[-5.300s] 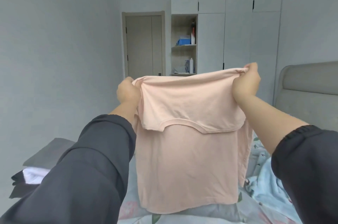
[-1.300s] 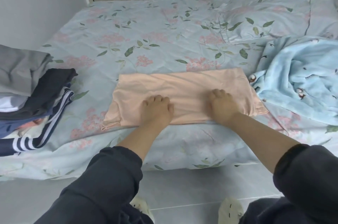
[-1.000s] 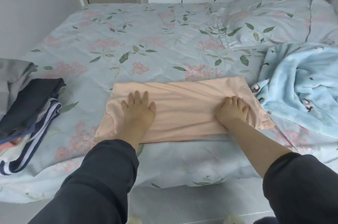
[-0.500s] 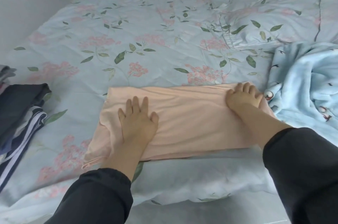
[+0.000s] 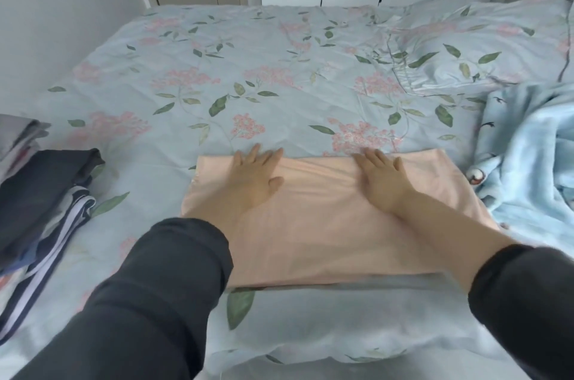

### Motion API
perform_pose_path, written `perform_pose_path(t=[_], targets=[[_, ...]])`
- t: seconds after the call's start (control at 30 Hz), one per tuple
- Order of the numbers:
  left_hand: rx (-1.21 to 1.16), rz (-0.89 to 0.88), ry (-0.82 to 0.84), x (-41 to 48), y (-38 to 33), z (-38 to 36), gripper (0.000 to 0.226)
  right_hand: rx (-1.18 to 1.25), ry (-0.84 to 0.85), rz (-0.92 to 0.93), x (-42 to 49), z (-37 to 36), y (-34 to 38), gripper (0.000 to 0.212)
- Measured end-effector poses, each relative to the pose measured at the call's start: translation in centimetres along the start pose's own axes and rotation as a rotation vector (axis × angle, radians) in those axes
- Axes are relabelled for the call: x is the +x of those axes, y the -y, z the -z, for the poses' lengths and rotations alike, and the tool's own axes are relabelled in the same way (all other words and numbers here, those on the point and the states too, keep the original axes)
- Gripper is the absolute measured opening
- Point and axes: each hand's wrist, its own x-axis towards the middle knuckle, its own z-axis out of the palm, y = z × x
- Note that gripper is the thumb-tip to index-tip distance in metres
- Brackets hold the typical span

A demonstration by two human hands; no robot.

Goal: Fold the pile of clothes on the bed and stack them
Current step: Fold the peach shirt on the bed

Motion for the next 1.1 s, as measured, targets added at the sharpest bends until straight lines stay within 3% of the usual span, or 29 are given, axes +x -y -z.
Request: perform_pose_path(t=[0.1, 0.23, 0.37, 0.47, 0.57, 0.7, 0.8, 0.9, 0.97, 1.03, 1.1], targets=[[-0.155, -0.014, 0.131, 1.2, 1.6, 2.9, 0.077, -0.039, 0.148, -0.036, 2.5, 3.0, -1.5, 0.072], [-0.095, 0.01, 0.463, 2.0, 3.0, 6.1, 0.064, -0.174, 0.453, -0.06, 4.0, 6.2, -2.0, 0.062], [0.009, 0.081, 0.525, 0.9, 3.9, 7.5, 0.043, -0.387, 0.462, -0.073, 2.5, 8.0, -2.7, 0.045], [-0.087, 0.072, 0.36, -0.6, 4.3, 9.2, 0.03, -0.292, 0.232, -0.095, 1.2, 10.0, -2.9, 0.026], [-0.11, 0.067, 0.027, -2.1, 4.8, 12.6, 0.01, -0.34, -0.111, -0.051, 0.3, 13.7, -2.6, 0.011], [0.083, 0.077, -0.412, -4.5, 5.0, 18.1, 0.006, -0.366, -0.488, 0.003, -1.7, 19.7, -1.5, 0.016], [0.255, 0.015, -0.59, -7.4, 4.6, 19.4, 0.011, -0.392, -0.64, 0.02, -4.3, 21.1, -1.1, 0.019], [0.301, -0.167, -0.645, -11.0, 3.5, 16.8, 0.023, -0.367, -0.68, 0.057, -7.7, 18.2, -0.9, 0.023], [0.366, -0.21, -0.463, -13.1, 2.5, 13.2, 0.031, -0.36, -0.653, 0.158, -10.5, 14.2, -0.6, 0.029], [0.254, 0.018, -0.143, -15.2, 1.7, 8.6, 0.032, -0.412, -0.544, 0.282, -13.6, 9.4, -0.3, 0.033], [-0.02, 0.187, 0.137, -17.0, 1.4, 4.5, 0.031, -0.418, -0.287, 0.284, -15.8, 4.5, -0.7, 0.039]])
